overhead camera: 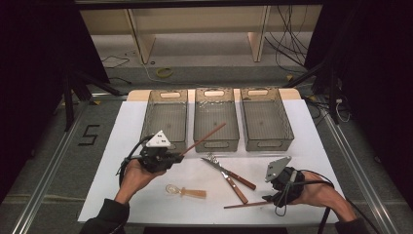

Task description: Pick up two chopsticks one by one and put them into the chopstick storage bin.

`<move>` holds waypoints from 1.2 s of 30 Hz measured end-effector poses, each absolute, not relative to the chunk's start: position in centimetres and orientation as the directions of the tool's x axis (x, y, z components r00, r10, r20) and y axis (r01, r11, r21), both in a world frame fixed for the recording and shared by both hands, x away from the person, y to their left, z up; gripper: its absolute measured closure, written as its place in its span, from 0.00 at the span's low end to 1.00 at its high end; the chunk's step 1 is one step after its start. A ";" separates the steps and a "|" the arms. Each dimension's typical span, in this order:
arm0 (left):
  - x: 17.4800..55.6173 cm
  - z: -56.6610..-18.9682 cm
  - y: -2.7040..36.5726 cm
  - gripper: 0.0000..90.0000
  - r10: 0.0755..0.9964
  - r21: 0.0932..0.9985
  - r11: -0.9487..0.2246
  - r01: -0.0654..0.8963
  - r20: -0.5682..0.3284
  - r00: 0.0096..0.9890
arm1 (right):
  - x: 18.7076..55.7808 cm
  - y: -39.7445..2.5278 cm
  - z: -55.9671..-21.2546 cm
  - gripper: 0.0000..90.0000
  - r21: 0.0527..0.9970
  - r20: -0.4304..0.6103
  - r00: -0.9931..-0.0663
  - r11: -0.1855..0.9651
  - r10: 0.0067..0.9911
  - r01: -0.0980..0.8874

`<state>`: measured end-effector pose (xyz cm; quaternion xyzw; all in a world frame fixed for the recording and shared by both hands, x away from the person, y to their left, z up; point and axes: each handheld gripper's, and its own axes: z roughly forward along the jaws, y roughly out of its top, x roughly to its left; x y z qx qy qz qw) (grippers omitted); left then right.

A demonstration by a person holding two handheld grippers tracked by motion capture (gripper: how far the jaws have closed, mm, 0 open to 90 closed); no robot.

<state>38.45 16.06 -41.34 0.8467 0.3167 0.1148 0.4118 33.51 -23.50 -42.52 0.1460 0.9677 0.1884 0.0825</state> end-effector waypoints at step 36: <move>49.0 -42.0 21.8 0.93 0.877 0.745 -0.227 0.628 -0.124 0.465 | 33.4 -24.9 -44.5 0.38 0.396 -0.071 -0.929 0.865 0.364 0.309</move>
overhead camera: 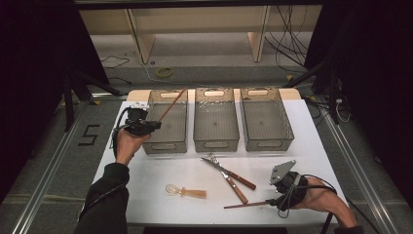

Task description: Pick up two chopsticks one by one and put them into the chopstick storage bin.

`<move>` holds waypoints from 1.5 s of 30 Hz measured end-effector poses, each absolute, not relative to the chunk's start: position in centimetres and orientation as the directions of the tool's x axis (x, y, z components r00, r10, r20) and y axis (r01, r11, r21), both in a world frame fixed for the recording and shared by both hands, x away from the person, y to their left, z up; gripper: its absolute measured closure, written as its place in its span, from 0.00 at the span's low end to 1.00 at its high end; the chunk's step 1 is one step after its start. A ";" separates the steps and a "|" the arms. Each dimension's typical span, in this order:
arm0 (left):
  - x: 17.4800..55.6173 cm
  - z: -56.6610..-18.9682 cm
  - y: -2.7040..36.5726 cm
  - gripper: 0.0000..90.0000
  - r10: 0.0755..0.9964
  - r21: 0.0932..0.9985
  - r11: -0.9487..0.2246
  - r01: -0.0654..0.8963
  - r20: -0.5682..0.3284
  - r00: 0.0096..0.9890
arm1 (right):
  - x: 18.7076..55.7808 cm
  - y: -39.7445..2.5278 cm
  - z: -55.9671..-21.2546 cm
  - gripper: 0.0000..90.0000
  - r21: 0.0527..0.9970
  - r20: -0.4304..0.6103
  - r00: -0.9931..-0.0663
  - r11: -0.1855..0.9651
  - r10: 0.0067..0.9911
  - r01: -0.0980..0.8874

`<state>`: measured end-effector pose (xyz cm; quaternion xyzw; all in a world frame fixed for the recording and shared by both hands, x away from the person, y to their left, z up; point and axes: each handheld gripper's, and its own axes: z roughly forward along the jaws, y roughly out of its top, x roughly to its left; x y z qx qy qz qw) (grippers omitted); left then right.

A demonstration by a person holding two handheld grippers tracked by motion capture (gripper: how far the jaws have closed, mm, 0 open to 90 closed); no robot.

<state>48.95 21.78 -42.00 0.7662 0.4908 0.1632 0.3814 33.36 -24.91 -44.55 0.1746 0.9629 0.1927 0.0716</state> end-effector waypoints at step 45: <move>38.5 -42.7 18.8 0.21 0.700 0.818 -0.300 0.490 -0.160 0.696 | 33.4 -25.5 -44.9 0.61 0.223 -0.064 -0.958 0.940 0.278 0.258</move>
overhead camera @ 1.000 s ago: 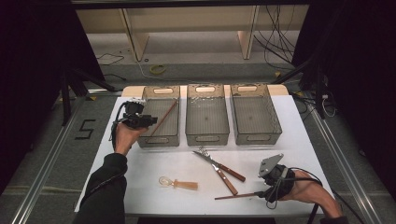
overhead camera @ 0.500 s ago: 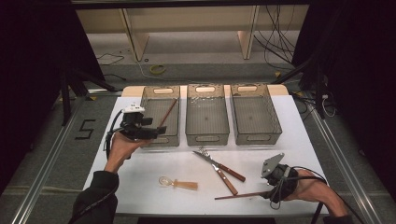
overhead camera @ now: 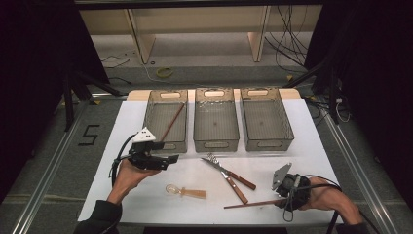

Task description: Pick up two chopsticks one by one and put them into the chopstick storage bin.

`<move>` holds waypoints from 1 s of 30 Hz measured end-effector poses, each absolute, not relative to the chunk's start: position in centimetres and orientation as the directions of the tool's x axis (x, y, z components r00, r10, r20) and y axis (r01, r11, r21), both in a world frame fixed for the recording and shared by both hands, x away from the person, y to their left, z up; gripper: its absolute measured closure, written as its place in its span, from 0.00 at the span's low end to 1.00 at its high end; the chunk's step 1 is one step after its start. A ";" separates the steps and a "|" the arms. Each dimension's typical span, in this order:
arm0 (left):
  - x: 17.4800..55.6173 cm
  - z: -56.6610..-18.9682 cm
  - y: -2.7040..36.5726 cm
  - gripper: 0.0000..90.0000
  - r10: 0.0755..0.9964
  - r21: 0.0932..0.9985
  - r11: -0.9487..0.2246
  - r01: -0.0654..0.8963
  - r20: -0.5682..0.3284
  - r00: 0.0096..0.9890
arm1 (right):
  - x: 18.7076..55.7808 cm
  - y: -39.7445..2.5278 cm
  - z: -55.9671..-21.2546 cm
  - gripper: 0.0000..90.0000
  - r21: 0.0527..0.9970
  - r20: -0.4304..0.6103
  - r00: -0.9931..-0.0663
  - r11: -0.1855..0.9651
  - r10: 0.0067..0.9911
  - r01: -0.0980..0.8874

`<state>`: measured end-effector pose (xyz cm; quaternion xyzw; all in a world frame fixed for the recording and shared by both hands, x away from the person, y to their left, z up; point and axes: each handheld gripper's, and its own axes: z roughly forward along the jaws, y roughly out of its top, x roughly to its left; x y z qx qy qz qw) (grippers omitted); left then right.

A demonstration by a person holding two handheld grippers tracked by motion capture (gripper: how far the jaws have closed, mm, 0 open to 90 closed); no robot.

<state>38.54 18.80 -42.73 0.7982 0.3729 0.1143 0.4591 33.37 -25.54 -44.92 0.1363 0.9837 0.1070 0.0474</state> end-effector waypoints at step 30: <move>35.9 -44.6 17.7 0.21 0.653 0.810 -0.345 0.474 -0.156 0.741 | 32.8 -24.8 -45.2 0.90 0.105 -0.028 -0.990 0.985 0.138 0.134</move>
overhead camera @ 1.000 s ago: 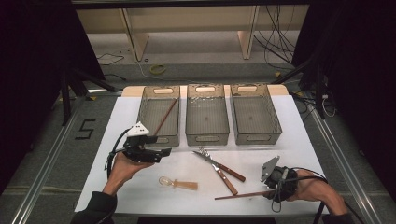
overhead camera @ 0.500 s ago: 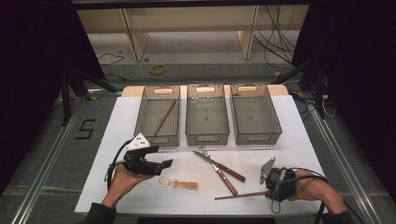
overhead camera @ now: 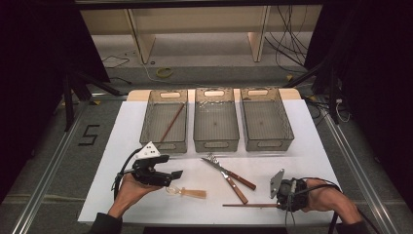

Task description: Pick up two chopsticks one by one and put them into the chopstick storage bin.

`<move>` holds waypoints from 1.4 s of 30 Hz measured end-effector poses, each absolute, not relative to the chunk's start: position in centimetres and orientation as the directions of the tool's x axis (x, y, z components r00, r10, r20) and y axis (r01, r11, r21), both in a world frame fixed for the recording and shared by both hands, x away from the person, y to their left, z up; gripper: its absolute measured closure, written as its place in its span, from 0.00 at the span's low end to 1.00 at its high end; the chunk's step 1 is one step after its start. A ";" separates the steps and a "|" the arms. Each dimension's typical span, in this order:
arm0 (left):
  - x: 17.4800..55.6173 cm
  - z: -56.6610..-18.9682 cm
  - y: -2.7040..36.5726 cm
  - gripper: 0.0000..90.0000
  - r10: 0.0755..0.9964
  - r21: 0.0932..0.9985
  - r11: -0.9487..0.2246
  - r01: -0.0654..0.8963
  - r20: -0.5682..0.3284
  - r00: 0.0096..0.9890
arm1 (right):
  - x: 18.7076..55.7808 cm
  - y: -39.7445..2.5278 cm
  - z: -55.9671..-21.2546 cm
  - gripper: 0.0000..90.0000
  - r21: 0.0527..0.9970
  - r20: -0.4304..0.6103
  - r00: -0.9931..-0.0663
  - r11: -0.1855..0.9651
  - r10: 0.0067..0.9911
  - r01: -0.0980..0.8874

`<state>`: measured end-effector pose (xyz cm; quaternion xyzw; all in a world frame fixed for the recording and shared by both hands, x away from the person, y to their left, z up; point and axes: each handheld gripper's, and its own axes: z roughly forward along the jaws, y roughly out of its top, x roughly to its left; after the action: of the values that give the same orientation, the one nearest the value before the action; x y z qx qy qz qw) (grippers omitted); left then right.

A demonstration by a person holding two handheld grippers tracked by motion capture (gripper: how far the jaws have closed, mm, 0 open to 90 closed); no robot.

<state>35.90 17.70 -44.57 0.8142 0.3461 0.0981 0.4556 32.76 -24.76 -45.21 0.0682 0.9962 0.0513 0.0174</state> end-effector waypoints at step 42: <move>34.3 -41.6 8.7 0.24 0.358 0.701 -0.650 0.292 -0.057 0.932 | 33.4 -18.2 -42.3 0.94 0.241 -0.131 -0.991 0.968 -0.041 -0.072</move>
<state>34.26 8.72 -41.60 0.9073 0.1790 0.0433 0.3780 33.37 -18.18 -42.28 -0.0286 0.9899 0.1237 0.0626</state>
